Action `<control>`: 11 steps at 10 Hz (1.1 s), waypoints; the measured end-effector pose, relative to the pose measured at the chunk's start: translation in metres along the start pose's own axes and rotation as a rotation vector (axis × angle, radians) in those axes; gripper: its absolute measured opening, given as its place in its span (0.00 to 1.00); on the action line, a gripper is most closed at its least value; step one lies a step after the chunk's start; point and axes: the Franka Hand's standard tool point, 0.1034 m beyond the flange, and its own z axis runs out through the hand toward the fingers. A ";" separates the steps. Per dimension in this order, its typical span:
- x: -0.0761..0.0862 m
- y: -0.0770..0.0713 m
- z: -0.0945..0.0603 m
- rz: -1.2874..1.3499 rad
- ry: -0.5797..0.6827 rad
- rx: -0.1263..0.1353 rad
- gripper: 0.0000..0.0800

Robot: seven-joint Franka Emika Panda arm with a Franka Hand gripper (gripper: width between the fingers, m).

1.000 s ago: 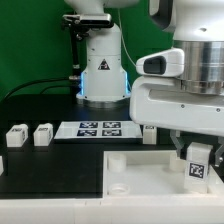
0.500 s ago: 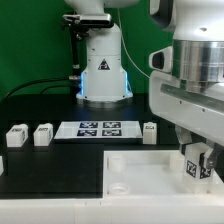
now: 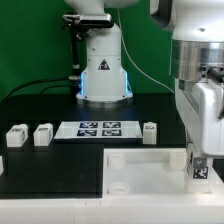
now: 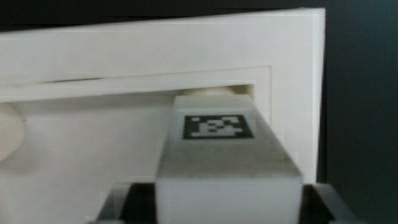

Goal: Assemble one leg

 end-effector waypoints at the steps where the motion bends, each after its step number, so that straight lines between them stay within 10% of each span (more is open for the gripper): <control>1: -0.001 0.001 0.001 -0.001 0.000 -0.001 0.46; 5: -0.002 0.000 0.000 -0.200 0.000 0.005 0.79; 11: -0.008 -0.004 -0.002 -1.008 0.011 0.030 0.81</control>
Offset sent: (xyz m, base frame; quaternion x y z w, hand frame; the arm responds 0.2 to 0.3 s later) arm -0.0002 0.0036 0.0027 0.0106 -0.0053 -0.0295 0.9995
